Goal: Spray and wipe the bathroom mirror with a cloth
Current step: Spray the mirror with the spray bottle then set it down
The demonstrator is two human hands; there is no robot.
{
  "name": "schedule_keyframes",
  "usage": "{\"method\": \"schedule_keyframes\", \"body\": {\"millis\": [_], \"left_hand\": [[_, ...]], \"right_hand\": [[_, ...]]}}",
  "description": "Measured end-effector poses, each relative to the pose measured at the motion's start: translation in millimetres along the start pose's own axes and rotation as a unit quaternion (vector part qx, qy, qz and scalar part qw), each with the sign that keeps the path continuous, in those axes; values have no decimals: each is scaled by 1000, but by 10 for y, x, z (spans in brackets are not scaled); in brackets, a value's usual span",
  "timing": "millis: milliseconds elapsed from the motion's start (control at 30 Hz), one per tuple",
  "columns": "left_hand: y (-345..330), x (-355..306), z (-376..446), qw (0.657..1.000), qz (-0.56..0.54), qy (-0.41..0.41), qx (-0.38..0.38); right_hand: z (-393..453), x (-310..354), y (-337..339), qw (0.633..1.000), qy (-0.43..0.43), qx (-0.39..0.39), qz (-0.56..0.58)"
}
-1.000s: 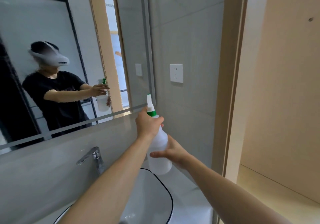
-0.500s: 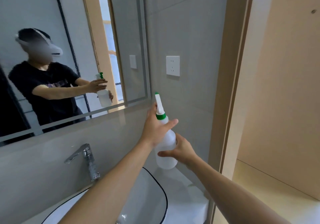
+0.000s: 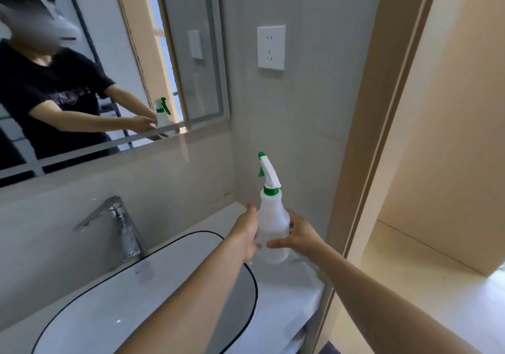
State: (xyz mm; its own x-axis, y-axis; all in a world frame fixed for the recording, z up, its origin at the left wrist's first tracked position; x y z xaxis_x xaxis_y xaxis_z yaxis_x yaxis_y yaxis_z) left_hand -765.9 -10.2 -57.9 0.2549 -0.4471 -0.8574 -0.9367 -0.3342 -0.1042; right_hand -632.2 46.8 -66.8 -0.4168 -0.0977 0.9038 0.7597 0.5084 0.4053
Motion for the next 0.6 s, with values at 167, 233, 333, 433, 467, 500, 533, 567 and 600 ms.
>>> {"method": "schedule_keyframes", "body": {"millis": [167, 233, 333, 433, 467, 500, 533, 567, 600], "left_hand": [[-72, 354, 268, 997, -22, 76, 1], [-92, 492, 395, 995, -35, 90, -3], [-115, 678, 567, 994, -46, 103, -12], [-132, 853, 715, 992, -57, 110, -10], [-133, 902, 753, 992, -58, 110, -10], [-130, 944, 783, 992, -59, 110, -12], [-133, 983, 810, 992, -58, 110, -14], [-138, 1015, 827, 992, -60, 110, -14], [-145, 1048, 853, 992, -61, 110, -12]], "right_hand": [[134, -518, -110, 999, -40, 12, -22], [210, -686, -136, 998, -51, 23, -30], [323, -904, -179, 997, -60, 38, -32], [426, -1137, -231, 996, -59, 55, -23], [448, -1184, -243, 996, -56, 58, -24], [461, -1223, -254, 996, -56, 61, -29], [466, -1250, -259, 996, -57, 65, -34], [481, -1287, -262, 995, -59, 69, -36], [501, -1326, -267, 995, -60, 72, -39]]}}
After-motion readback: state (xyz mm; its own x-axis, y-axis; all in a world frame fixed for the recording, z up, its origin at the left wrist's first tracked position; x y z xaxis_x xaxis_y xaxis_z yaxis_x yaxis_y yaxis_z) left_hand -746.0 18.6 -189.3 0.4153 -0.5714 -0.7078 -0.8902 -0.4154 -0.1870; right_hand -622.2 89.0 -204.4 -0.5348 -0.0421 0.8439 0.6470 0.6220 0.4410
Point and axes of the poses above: each hand's wrist, its own z-axis towards the middle knuckle, its own y-axis out of the back of the hand, x = y × z, the point moved 7 cm from there along z, towards the middle knuckle, and after that the axes turned 3 degrees about x, right-handed, at the moved point
